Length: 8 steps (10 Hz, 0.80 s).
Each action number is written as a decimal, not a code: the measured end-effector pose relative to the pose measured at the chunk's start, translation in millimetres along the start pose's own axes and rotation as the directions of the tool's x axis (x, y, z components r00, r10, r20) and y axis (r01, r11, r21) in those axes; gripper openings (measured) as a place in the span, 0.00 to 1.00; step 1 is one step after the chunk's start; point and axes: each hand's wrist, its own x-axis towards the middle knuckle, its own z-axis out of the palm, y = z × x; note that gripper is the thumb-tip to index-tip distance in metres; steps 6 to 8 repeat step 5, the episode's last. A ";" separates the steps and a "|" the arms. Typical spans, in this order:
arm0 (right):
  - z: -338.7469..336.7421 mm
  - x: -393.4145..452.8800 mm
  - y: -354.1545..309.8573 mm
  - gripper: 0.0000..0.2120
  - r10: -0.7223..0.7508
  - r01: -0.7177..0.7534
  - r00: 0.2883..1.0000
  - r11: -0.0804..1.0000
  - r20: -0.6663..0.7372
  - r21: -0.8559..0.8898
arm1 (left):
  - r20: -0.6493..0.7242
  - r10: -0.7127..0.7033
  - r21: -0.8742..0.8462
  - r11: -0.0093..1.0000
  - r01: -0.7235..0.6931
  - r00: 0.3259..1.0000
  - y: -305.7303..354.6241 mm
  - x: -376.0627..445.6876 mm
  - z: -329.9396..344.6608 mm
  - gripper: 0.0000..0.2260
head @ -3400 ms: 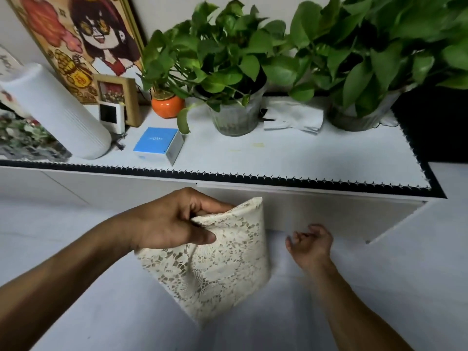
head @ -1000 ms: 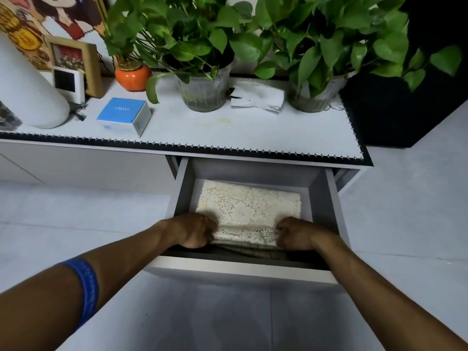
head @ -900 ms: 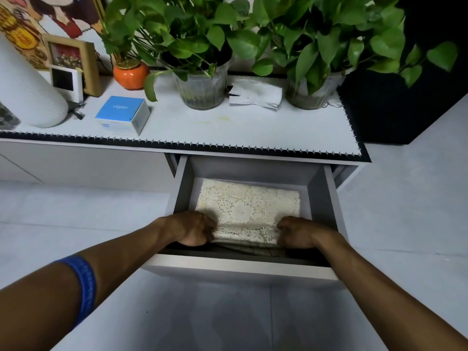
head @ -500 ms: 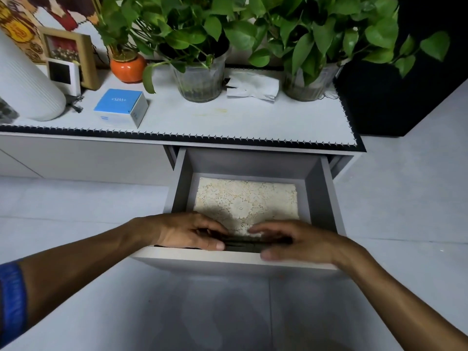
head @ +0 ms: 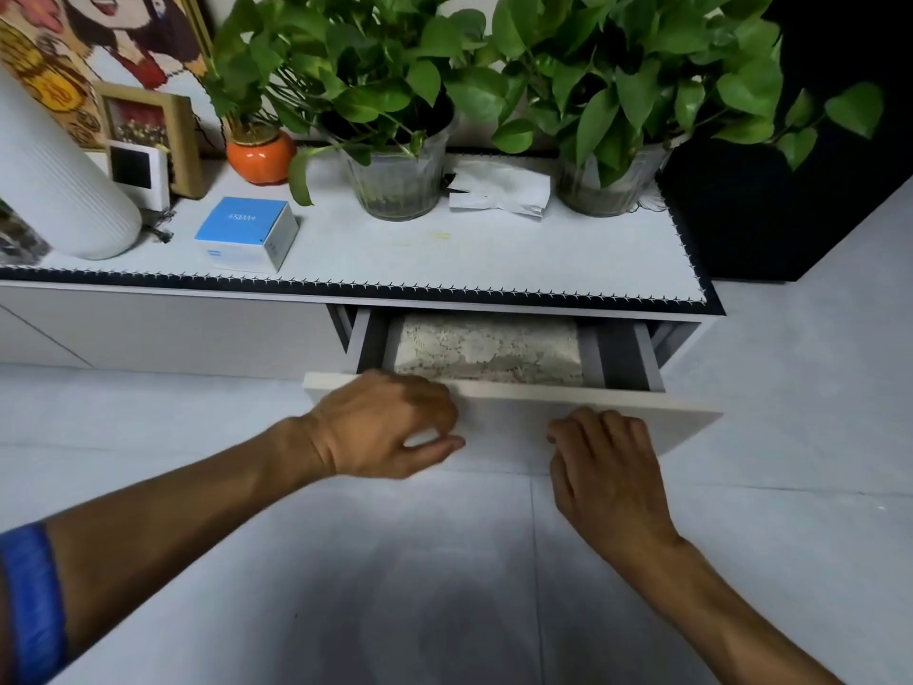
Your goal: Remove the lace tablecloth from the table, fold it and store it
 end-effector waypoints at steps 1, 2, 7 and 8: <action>16.4 9.2 8.0 0.23 -0.006 0.016 0.987 0.998 0.158 -0.065 | 0.283 -0.012 0.201 0.978 -0.047 0.959 -5.1 -3.6 25.6 0.16; 34.1 23.9 27.9 0.39 0.046 0.114 0.870 0.950 0.490 -0.292 | 0.497 -0.282 0.436 0.899 0.045 0.820 -32.2 3.1 36.9 0.32; 43.0 49.9 36.2 0.37 0.264 -0.240 0.787 0.964 0.557 -0.118 | 0.491 -0.478 0.196 0.875 0.442 0.728 -40.5 29.8 25.1 0.35; 43.0 49.9 36.2 0.37 0.264 -0.240 0.787 0.964 0.557 -0.118 | 0.491 -0.478 0.196 0.875 0.442 0.728 -40.5 29.8 25.1 0.35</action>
